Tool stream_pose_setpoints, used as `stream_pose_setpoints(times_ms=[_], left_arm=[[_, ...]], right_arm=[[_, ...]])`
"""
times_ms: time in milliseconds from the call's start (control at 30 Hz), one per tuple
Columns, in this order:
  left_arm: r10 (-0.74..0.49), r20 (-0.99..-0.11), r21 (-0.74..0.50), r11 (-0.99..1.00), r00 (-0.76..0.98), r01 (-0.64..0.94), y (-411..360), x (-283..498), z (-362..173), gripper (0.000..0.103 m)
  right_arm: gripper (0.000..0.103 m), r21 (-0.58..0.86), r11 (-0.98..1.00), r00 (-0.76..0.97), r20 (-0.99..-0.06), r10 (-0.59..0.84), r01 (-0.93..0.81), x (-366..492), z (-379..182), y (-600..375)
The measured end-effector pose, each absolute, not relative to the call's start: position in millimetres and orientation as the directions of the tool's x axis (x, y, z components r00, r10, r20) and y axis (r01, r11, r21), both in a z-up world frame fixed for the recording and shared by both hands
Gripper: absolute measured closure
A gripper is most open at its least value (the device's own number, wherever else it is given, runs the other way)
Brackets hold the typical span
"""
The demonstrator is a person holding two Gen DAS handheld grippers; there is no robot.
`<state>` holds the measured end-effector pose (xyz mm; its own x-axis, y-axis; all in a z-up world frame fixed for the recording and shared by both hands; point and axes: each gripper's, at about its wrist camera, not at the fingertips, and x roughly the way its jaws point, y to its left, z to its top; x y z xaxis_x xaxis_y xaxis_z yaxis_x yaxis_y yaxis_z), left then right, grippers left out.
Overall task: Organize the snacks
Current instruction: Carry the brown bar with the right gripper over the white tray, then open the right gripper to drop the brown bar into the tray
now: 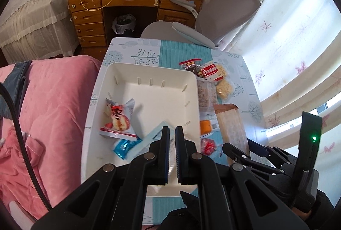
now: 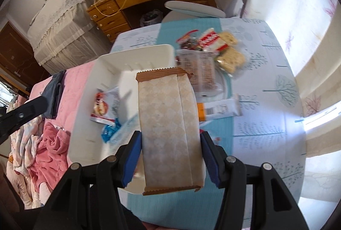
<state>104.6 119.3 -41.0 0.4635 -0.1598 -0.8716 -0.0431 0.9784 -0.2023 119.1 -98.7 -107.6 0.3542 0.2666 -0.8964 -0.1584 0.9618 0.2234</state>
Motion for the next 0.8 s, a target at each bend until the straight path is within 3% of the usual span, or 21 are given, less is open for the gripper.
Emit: stream_pose_setpoints(times_ms=[600,667,800], left_arm=[[-0.164,-0.907,-0.155,0.986,0.388,0.054,172,116,-74,0.097],[-0.158,-0.912,-0.15,0.987,0.38,0.049,175,116,-76,0.079],[-0.133,-0.919,-0.13,0.991,0.371,0.033,178,115,-79,0.059]], right_arm=[[0.047,0.296,0.936,0.37,-0.862,0.347,-0.19,108,-117,-15],[0.047,0.302,0.934,0.364,-0.862,0.354,-0.192,108,-118,-12],[0.046,0.301,0.937,0.35,-0.87,0.347,-0.178,108,-121,-11]])
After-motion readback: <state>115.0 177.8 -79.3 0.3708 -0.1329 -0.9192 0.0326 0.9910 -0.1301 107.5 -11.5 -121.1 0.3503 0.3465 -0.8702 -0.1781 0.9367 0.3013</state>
